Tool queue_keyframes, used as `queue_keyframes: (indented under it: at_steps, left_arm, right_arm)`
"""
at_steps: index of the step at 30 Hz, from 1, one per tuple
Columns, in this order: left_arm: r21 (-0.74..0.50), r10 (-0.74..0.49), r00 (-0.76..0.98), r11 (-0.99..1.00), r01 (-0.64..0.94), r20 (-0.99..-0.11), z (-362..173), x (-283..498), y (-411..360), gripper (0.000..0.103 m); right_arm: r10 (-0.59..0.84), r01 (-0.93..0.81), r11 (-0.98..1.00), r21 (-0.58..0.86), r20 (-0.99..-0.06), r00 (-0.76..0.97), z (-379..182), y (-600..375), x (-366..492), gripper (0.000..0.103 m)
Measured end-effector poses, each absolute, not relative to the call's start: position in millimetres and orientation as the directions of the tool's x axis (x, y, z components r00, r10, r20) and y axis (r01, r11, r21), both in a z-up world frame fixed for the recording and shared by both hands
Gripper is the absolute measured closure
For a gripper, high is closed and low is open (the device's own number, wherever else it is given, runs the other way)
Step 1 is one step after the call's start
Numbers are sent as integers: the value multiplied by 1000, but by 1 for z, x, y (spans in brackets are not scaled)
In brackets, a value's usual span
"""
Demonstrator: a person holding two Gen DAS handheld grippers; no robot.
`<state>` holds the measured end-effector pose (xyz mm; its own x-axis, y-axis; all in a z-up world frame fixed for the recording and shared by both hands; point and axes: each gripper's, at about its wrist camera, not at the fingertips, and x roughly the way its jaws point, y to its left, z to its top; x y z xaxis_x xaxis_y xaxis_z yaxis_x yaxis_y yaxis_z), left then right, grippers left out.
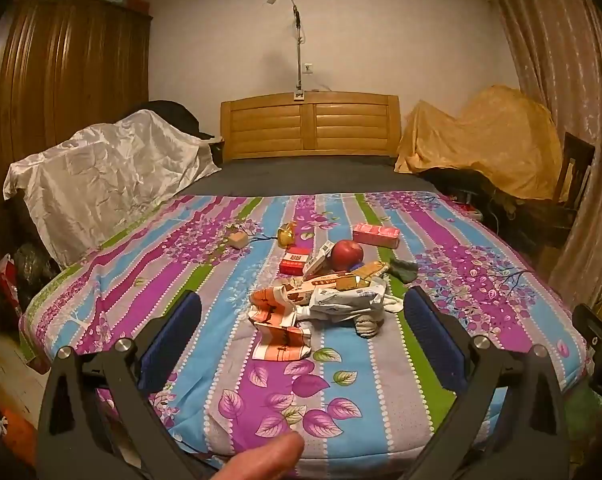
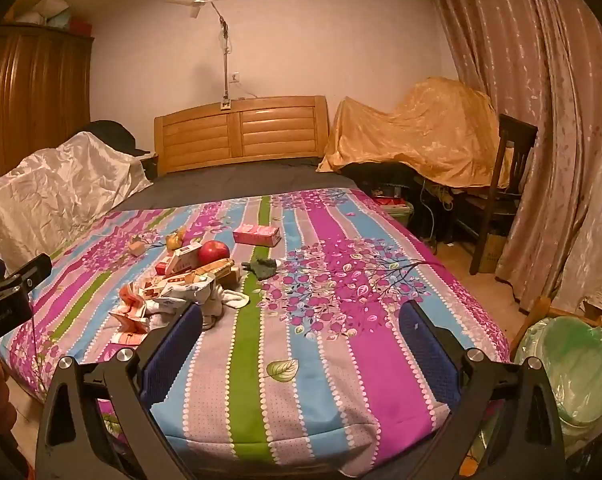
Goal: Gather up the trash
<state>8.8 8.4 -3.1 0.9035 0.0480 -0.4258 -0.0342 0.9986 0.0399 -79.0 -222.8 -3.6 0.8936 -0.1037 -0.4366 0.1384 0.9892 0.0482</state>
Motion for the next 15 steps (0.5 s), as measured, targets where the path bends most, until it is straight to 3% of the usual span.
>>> queue_keyframes:
  at_steps: [15]
  left_arm:
    - [50,50,900,998,-31,-432,-4,8,8,5]
  right_arm:
    - [-79,171,973,156,-470,879,-13,-236,-74,5]
